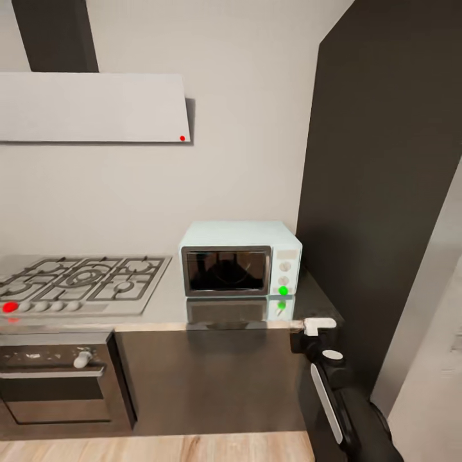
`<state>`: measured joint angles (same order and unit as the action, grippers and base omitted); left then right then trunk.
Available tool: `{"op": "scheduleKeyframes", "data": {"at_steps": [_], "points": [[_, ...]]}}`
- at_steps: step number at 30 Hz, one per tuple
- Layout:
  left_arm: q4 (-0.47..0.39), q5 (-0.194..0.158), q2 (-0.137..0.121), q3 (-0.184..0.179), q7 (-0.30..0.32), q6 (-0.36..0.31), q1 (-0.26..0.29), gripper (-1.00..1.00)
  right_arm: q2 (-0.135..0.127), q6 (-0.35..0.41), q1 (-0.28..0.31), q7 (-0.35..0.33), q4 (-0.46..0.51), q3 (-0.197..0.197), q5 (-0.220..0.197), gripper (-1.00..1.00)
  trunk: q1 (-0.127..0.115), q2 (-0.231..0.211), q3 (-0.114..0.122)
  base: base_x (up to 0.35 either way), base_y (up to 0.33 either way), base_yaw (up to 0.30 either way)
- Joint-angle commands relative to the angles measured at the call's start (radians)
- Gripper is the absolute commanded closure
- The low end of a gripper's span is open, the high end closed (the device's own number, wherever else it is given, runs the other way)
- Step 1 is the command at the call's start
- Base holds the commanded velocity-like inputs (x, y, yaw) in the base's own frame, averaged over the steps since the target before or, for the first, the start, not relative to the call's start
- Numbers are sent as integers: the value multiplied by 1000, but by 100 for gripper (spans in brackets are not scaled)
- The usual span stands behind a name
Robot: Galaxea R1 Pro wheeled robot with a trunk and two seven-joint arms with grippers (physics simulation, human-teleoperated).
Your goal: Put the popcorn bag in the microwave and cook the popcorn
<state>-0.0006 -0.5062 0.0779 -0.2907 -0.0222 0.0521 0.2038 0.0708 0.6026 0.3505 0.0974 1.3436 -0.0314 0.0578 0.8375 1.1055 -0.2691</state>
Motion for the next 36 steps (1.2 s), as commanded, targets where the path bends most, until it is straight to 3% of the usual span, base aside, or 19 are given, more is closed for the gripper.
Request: {"op": "scheduleKeyframes", "data": {"at_steps": [1, 4, 7, 12, 14, 16, 18, 20, 24, 28, 36], "points": [[1, -8, 0, -8, -2, 3, 0, -100, 0, -1, 1, 1, -48, -1, 6, 100, -1, 1, -1, -342, 0, 0], [1, -9, 0, -8, -2, 3, 1, -100, 0, -80, 2, 0, -300, 3, 9, 100, -1, 1, -1, -327, 0, 0], [1, -9, -1, -7, -2, 3, 1, -100, -1, -187, 2, 0, -453, 3, 7, 100, -1, 1, -1, -134, 0, 0], [1, -9, -1, -7, -2, 3, 0, -100, -11, -303, 2, -1, -725, 3, 7, 100, -1, 1, -1, -18, 0, 0], [1, -9, -1, -7, -2, 3, 1, -100, -12, -363, 2, -1, -875, 3, 9, 100, -1, 1, -1, -2, 0, 0], [1, -10, -1, -7, -3, 3, 0, -100, -13, -430, 2, -1, -1030, 3, 15, 100, -1, 1, -1, 0, 0, 0], [1, -9, -1, -7, -3, 3, 0, -100, -14, -551, 1, -2, -1220, 0, 18, 100, -1, 1, -1, 0, 0, 0], [1, -10, -1, -7, -4, 3, 0, -100, -16, -624, 1, -2, -1325, -1, 17, 100, -1, 1, -1, 0, 0, 0], [1, -11, -2, -7, -5, 3, 0, -100, -38, -666, -20, -3, -1373, -2, 12, 100, -1, 1, -1, 0, 0, 0], [1, -11, -3, -7, -5, 3, 0, -100, -39, -731, -125, -2, -1377, 2, 6, 100, -1, 1, -1, 0, 0, 0], [-4, -11, -29, -2, -7, 5, 2, -100, -43, -725, -120, -5, -1376, 5, 4, 100, -1, 1, -1, 0, 0, 0]]}}
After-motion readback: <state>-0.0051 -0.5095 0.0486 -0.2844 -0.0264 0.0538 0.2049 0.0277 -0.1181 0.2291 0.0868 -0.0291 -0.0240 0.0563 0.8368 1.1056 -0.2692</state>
